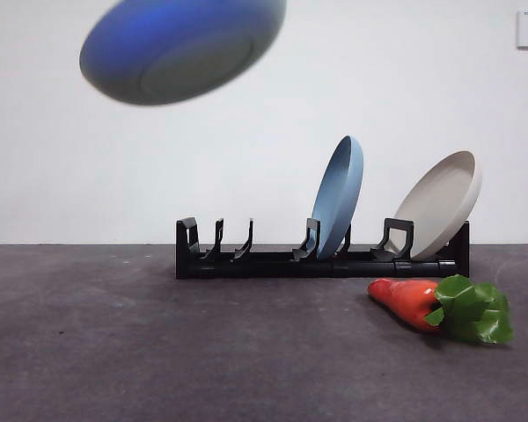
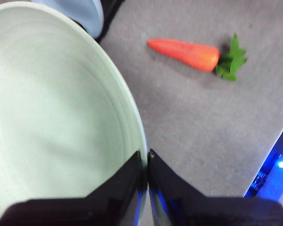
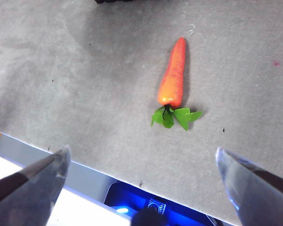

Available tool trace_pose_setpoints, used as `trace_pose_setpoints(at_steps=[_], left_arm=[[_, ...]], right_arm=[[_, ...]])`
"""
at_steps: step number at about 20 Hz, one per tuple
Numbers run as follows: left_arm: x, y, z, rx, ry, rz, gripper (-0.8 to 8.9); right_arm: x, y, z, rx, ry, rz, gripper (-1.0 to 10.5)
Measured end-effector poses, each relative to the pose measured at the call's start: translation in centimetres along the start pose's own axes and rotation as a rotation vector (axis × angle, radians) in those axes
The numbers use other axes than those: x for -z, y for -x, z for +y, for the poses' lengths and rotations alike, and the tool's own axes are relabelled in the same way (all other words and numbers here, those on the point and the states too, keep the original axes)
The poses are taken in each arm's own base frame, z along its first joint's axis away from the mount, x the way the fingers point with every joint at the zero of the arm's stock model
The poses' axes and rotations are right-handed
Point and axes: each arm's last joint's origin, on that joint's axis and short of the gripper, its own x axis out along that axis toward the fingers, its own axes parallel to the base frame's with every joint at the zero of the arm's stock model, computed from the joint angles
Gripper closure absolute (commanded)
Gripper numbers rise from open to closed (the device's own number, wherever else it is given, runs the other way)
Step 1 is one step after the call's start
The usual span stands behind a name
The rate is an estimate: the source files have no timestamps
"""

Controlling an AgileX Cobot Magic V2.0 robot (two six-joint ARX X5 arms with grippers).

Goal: Take the green plate from the plate rack,put the plate on the table,take the carrot from the table,put the carrot in the plate

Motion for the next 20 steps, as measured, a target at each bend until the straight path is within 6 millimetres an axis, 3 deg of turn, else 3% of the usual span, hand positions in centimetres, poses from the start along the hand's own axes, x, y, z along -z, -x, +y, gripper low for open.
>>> trace_pose_setpoints(at_steps=[4,7,14,20], left_arm=[[2.4,-6.3,-3.8,-0.014,-0.048,0.089,8.19],[4.1,-9.9,-6.0,-0.010,-0.071,0.063,8.20],[7.6,-14.2,-8.0,-0.013,-0.086,0.034,8.20],[7.9,-17.0,-8.9,0.024,-0.147,0.048,8.21]], right_arm=[[0.0,0.0,0.0,0.000,0.000,0.000,3.8],[0.0,0.0,0.0,0.000,0.000,0.000,3.8],[0.0,0.0,0.0,0.000,0.000,0.001,3.8],[-0.1,-0.1,0.0,0.000,-0.002,0.004,3.8]])
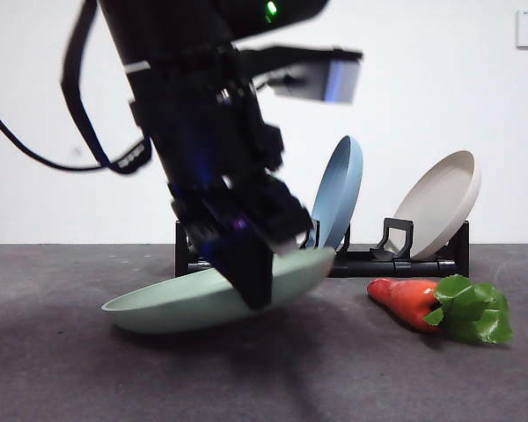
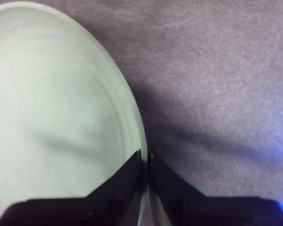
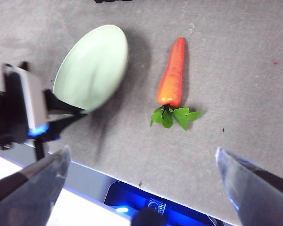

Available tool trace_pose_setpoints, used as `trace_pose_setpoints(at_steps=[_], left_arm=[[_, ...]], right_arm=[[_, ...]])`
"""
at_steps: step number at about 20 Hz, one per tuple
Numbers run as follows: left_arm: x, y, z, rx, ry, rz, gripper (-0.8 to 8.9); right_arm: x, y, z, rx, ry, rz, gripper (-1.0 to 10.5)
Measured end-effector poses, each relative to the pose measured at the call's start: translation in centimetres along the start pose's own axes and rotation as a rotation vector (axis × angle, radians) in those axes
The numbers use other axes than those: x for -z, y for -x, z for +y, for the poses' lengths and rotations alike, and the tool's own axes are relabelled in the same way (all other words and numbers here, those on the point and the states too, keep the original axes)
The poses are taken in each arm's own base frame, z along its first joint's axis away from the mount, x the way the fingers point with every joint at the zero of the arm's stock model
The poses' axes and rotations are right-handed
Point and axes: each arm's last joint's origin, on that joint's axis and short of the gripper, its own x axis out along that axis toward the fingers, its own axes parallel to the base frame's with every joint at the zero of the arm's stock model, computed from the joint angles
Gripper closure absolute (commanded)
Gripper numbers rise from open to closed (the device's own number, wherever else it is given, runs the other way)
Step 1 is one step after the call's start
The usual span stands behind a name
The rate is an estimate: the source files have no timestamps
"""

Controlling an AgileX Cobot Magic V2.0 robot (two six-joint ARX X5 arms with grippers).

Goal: Take the green plate from the plate rack,put the plate on the table,take the carrot from the table,put the carrot in the plate

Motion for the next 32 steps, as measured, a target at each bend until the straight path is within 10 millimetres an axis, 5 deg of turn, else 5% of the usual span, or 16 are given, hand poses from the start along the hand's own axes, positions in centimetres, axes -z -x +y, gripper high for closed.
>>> trace_pose_setpoints(at_steps=[5,8,9,17,20,24,32], left_arm=[[0.3,-1.7,-0.6,0.011,-0.049,0.050,8.07],[0.3,-1.8,-0.6,0.055,-0.044,0.045,4.61],[0.3,-1.9,-0.7,0.065,-0.044,0.046,4.22],[-0.4,-0.8,-0.1,0.031,-0.041,0.067,4.23],[-2.5,3.4,1.5,0.001,0.008,-0.030,4.23],[-4.0,12.0,4.5,-0.110,0.131,-0.183,4.37],[0.5,29.6,9.5,-0.206,0.362,-0.563,4.37]], right_arm=[[0.0,0.0,0.0,0.000,0.000,0.000,3.8],[0.0,0.0,0.0,0.000,-0.001,0.000,3.8],[0.0,0.0,0.0,0.000,-0.001,0.000,3.8],[-0.1,-0.2,-0.1,0.000,-0.007,0.009,3.8],[-0.8,-1.0,-0.5,-0.001,-0.014,0.024,3.8],[-2.2,-2.6,-1.3,0.001,-0.016,0.032,3.8],[-4.9,-9.5,-1.1,0.078,0.075,0.170,3.8]])
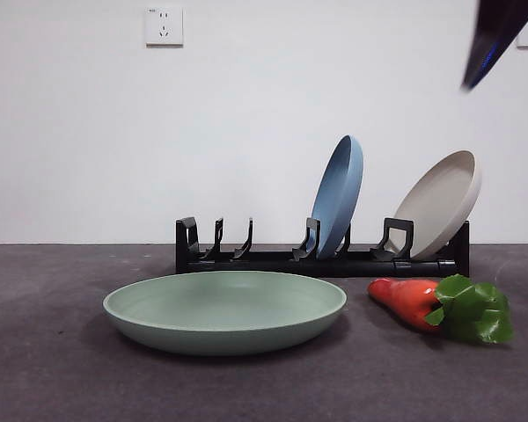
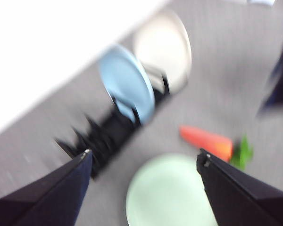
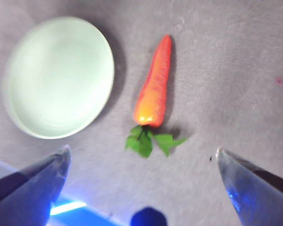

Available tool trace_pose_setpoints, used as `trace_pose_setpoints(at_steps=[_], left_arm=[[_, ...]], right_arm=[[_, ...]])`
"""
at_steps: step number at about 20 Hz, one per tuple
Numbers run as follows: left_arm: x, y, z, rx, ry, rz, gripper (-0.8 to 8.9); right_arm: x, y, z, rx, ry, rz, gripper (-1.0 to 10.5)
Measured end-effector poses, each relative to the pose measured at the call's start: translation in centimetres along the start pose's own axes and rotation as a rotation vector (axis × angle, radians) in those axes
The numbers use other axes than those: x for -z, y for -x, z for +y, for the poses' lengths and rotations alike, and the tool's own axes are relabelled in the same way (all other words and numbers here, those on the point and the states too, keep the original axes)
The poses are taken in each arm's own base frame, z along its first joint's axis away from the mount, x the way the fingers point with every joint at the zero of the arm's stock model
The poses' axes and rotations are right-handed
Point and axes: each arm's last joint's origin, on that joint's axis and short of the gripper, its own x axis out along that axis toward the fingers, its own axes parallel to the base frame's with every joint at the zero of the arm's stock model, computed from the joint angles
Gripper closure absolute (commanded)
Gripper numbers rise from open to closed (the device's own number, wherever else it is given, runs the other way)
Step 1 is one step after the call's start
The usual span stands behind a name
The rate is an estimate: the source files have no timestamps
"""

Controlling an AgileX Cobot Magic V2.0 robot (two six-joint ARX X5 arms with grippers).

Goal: Take the green plate from the plate rack,put the plate on the table,take the carrot from the table,put the carrot in the plate

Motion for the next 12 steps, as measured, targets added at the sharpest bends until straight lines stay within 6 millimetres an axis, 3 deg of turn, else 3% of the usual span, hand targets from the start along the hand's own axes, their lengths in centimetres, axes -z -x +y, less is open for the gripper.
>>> trace_pose_setpoints(at_steps=[2,5,12], left_arm=[[-0.5,3.0,1.2,-0.005,0.039,-0.082,4.37],[-0.5,5.2,2.0,-0.009,0.062,-0.138,4.37],[0.1,6.4,2.4,-0.006,0.092,-0.131,4.37]], right_arm=[[-0.9,-2.4,0.6,0.059,0.039,0.041,3.8],[-1.7,-5.2,1.5,0.092,0.073,0.075,3.8],[-2.2,-10.5,2.4,0.125,0.096,0.166,3.8]])
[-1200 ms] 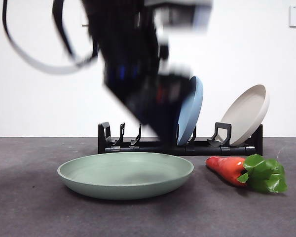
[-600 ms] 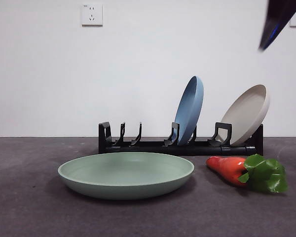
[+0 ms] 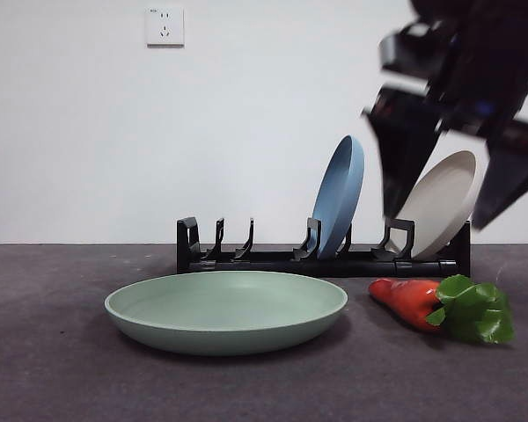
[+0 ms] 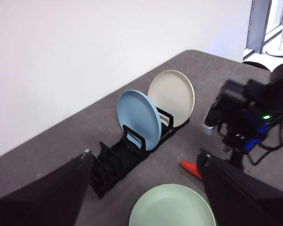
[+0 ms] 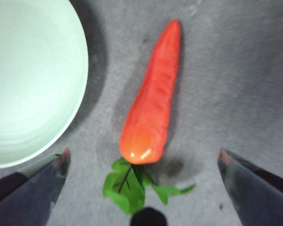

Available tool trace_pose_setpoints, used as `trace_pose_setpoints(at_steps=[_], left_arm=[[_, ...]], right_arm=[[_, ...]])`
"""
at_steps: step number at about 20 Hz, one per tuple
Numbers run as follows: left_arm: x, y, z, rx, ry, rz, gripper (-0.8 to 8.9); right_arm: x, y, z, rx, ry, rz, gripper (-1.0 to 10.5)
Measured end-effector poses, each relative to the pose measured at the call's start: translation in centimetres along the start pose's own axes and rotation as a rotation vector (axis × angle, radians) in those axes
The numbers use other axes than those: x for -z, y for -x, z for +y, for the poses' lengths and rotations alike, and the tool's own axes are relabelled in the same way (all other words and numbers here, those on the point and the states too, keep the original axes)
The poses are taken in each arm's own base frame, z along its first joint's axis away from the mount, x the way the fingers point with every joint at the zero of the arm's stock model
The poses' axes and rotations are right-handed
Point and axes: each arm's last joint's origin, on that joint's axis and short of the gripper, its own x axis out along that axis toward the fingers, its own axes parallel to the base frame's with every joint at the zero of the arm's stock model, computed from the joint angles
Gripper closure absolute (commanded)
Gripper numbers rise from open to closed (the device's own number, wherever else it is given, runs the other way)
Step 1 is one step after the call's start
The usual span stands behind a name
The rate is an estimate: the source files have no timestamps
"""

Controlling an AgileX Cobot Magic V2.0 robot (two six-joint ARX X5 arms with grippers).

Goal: Take the green plate from the plate rack,put the plate on the table,take the carrot from the table,put the carrot in the plate

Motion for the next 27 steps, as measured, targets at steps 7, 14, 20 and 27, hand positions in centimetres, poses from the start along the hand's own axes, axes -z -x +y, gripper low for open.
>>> trace_pose_setpoints(at_steps=[7,14,20,27], left_arm=[[0.2,0.0,0.0,0.000,0.003,0.021,4.37],[0.2,0.0,0.0,0.000,0.006,0.021,4.37],[0.2,0.0,0.0,0.000,0.010,0.021,4.37],[0.2,0.0,0.0,0.000,0.009,0.021,4.37]], right_arm=[[-0.4,-4.1,0.3,0.049,-0.004,0.085,4.2],[-0.3,-6.6,0.6,0.050,-0.017,0.144,6.7],[-0.4,-6.6,0.6,0.050,-0.030,0.134,9.6],[-0.6,-5.2,0.7,0.046,-0.035,0.091,9.6]])
